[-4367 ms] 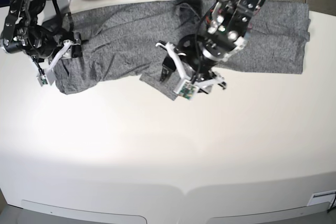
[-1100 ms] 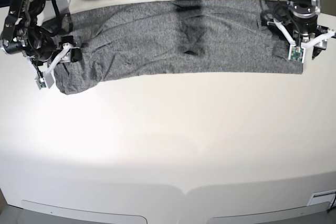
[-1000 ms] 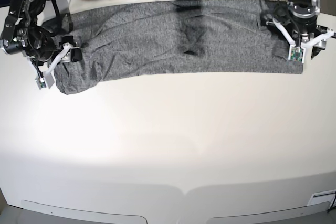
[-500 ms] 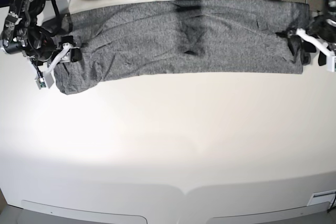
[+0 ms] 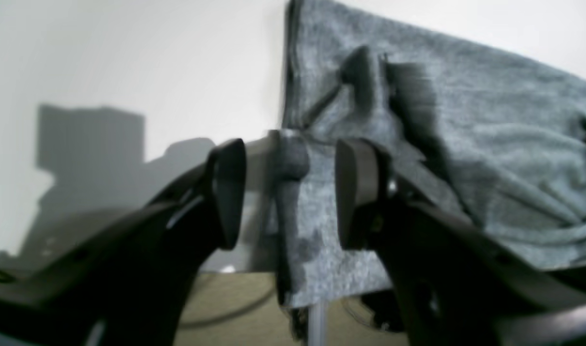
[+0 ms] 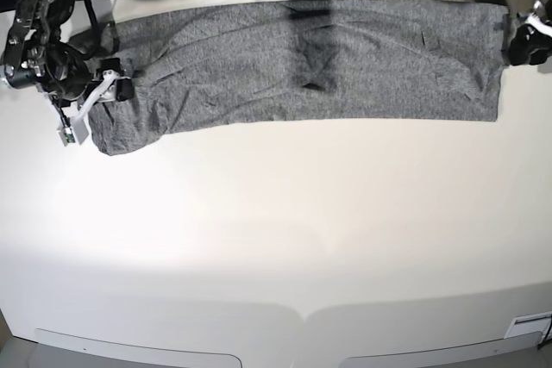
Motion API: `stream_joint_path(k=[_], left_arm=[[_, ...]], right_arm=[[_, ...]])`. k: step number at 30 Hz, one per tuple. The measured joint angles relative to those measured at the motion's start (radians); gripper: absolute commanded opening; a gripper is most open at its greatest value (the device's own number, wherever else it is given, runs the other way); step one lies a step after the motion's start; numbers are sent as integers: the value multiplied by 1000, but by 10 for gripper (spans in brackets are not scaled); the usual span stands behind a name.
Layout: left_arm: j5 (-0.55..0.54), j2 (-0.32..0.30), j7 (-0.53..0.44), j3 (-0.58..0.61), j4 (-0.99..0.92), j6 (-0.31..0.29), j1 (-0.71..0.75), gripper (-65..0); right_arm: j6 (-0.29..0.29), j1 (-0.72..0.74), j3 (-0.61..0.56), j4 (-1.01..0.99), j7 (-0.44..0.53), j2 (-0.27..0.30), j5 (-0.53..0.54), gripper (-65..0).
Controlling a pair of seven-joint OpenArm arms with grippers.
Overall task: Fold the T-shirt properly
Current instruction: 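Grasp both shirt ends and fold them inward with both grippers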
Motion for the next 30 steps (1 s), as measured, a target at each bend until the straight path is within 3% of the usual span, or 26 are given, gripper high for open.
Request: stream_joint_path(k=[3, 6, 8, 25, 30], left_arm=[[-57, -34, 80, -2, -78, 4, -43, -360], [-189, -37, 231, -2, -157, 3, -97, -360], [-216, -31, 282, 12, -204, 3, -133, -360], [-259, -40, 204, 230, -257, -16, -192, -361], [-249, -40, 198, 230, -257, -15, -192, -488]], right_arm=[[0, 0, 0, 0, -3, -1, 0, -299], [0, 0, 0, 0, -4, 0, 0, -299], [0, 0, 0, 0, -7, 0, 0, -299], [0, 0, 0, 0, -10, 0, 0, -299], [0, 0, 0, 0, -11, 0, 0, -299]])
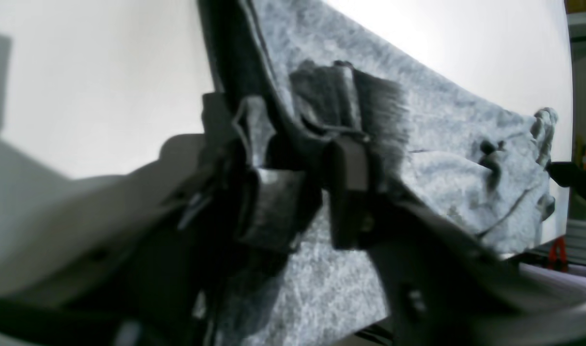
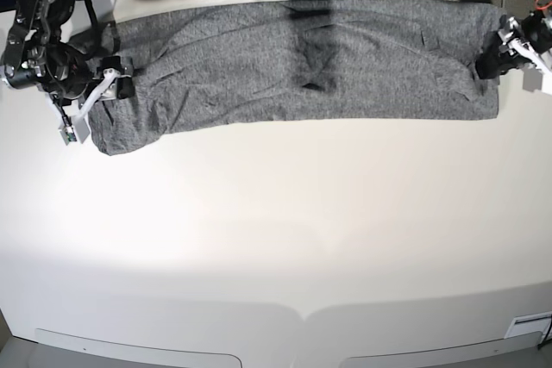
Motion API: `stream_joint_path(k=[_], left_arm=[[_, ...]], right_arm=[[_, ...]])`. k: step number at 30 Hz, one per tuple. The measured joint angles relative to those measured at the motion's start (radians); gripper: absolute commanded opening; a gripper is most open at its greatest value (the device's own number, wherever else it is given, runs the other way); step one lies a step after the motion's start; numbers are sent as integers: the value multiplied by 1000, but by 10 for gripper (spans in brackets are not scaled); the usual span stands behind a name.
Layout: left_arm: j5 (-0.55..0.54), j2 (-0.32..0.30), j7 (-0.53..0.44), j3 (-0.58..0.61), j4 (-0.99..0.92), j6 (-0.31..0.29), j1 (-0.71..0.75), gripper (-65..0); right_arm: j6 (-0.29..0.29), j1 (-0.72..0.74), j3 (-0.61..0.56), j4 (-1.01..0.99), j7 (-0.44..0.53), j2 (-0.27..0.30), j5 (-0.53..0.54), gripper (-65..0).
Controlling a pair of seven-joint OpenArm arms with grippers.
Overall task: Fold the T-shirt properly
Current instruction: 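Grasp both shirt ends and fold them inward with both grippers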
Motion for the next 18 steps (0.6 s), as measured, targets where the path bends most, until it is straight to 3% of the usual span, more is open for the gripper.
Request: stream_joint_path(k=[4, 8, 16, 18], left_arm=[[7, 3, -13, 2, -1, 4, 1, -649], [44, 3, -103, 3, -2, 11, 5, -650], [258, -3, -258, -2, -2, -2, 5, -650], [319, -8, -318, -4, -2, 23, 5, -650]], right_arm=[[0, 0, 0, 0, 0, 0, 0, -299], [0, 0, 0, 0, 0, 0, 0, -299], [0, 0, 0, 0, -15, 0, 0, -299], [0, 0, 0, 0, -15, 0, 0, -299]])
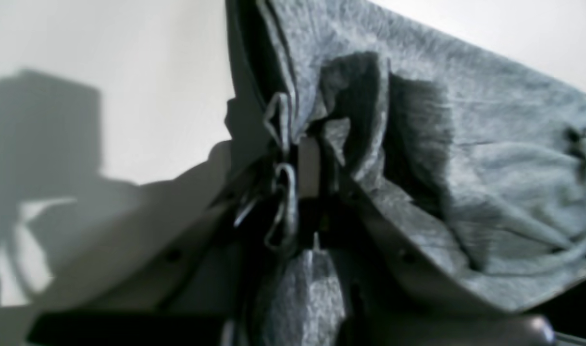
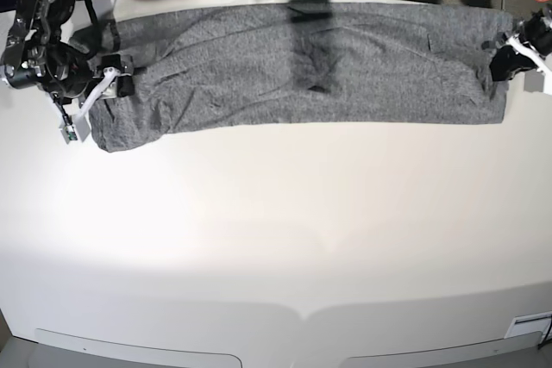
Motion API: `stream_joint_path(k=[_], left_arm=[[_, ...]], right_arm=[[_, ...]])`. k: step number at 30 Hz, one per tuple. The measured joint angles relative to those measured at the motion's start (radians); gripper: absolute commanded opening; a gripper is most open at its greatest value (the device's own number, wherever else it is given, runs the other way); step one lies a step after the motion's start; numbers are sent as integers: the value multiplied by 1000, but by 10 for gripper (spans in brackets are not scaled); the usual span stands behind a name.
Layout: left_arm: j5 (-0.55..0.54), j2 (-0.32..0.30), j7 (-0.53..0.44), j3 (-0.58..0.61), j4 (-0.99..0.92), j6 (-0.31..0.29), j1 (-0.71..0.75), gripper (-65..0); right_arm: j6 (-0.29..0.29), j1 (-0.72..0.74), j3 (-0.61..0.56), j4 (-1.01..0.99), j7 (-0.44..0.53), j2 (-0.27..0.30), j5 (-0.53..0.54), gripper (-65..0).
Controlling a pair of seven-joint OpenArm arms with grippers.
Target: Fold the T-shirt properly
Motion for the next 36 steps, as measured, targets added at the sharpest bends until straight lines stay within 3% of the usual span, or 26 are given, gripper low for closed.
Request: stream_joint_path(k=[5, 11, 20, 25, 28, 36], left_arm=[[119, -55, -72, -2, 2, 132, -2, -650], [119, -112, -34, -2, 6, 149, 2, -650], [66, -116, 105, -2, 228, 154, 4, -650], [-27, -116, 178, -1, 361, 163, 7, -650], [-31, -101, 197, -1, 435, 229, 8, -650], [-78, 61, 206, 8, 600, 233, 73, -650]], right_arm=[[0, 0, 0, 0, 0, 0, 0, -299], [0, 0, 0, 0, 2, -1, 18, -299], [23, 0, 0, 0, 93, -3, 346, -299], [23, 0, 0, 0, 111, -3, 396, -299], [23, 0, 0, 0, 117, -3, 396, -299], [23, 0, 0, 0, 117, -2, 393, -299]])
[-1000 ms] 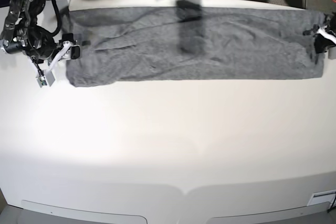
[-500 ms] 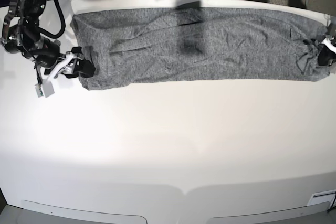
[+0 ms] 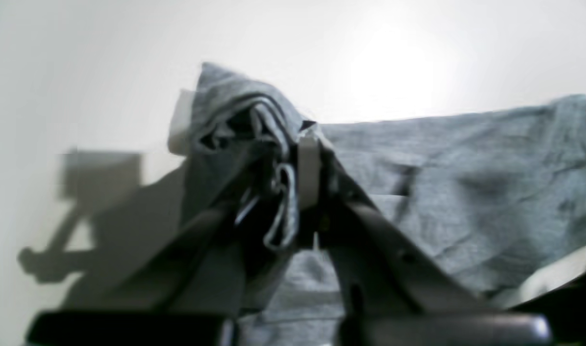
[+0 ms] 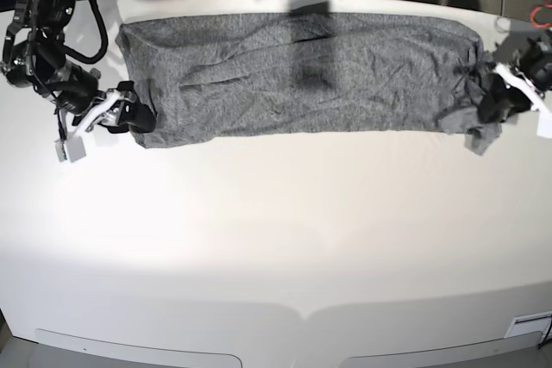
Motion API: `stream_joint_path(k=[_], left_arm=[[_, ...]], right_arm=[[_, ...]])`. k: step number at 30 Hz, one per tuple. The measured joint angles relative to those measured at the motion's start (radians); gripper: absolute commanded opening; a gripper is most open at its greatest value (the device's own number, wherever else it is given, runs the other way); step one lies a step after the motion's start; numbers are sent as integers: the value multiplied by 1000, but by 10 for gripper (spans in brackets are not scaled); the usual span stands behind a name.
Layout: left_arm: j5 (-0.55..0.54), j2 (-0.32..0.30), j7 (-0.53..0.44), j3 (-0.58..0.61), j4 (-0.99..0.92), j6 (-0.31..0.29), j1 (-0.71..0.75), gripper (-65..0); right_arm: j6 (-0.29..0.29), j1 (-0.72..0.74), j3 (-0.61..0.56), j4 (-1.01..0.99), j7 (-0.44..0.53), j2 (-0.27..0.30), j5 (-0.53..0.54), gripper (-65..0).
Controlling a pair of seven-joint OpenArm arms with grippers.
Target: Fold the T-shirt properly
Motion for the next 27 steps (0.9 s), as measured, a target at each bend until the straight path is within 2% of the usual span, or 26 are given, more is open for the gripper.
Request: stream_joint_path(k=[4, 8, 11, 14, 22, 27], left_arm=[[1, 49, -2, 62, 45, 0, 22, -650], [2, 88, -31, 190, 69, 0, 18, -650], [51, 127, -70, 292, 75, 6, 4, -650], [118, 171, -80, 380, 74, 93, -21, -650], [291, 277, -123, 577, 75, 216, -97, -650], [393, 314, -125, 639, 75, 233, -106, -650]], right_arm=[[0, 7, 0, 0, 0, 0, 0, -299], [0, 23, 0, 0, -1, 0, -4, -299], [0, 37, 0, 0, -14, 0, -4, -299], [0, 40, 0, 0, -24, 0, -4, -299], [0, 42, 0, 0, -38, 0, -5, -299], [0, 42, 0, 0, -38, 0, -4, -299]])
